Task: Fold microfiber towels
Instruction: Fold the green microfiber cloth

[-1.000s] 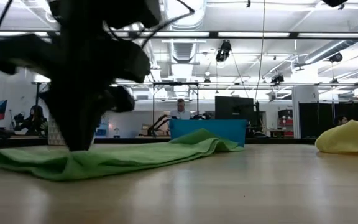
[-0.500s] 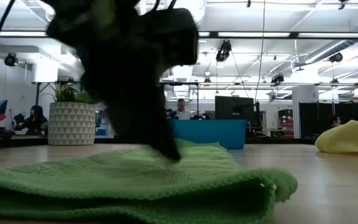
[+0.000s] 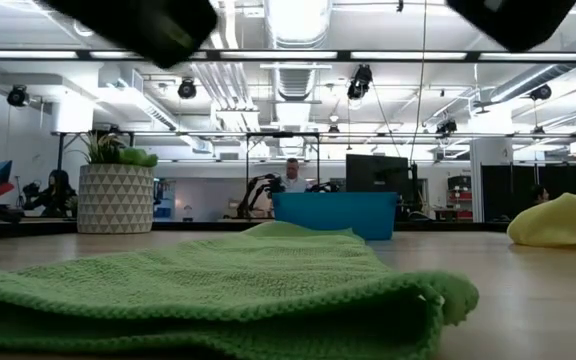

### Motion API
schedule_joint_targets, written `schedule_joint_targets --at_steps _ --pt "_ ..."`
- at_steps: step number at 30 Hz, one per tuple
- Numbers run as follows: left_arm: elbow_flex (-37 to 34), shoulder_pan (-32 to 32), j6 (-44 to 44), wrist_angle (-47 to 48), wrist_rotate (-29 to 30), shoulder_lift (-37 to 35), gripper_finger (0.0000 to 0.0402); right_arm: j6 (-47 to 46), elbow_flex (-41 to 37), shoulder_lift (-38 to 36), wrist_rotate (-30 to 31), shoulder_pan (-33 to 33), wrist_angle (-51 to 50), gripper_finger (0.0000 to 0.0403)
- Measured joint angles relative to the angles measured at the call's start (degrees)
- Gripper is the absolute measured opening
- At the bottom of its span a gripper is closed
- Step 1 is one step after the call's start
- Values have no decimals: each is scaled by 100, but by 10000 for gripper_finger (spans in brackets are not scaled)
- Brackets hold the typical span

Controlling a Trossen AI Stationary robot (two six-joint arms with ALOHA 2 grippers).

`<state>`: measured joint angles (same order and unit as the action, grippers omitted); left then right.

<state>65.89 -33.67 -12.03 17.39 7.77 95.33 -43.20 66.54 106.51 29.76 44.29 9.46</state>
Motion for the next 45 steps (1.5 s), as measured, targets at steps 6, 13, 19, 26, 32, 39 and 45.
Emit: schedule_joint_targets --at_steps 6,13,19,26,32,39,45 --pt "-21 -794 653 244 175 8 0 1158 1081 1024 9 -5 -913 176" --pt "-434 -928 1383 53 -39 100 36 2254 2618 1886 24 -17 -3443 228" --pt "-944 -854 1563 -603 31 142 134 2357 3043 2260 -211 -50 -4343 219" --pt "-1279 -737 1600 -1412 104 260 226 2486 2982 2310 -360 -181 -4344 196" --pt "-1202 -709 1596 -1506 176 625 242 2833 2964 2354 -662 -381 -4081 178" --pt "-1084 -708 1521 -1648 174 983 242 3001 2967 2438 -1187 -461 -4012 147" --pt "-1086 -698 1237 -1767 535 1019 240 2996 2960 2441 -1218 -456 -3992 117"
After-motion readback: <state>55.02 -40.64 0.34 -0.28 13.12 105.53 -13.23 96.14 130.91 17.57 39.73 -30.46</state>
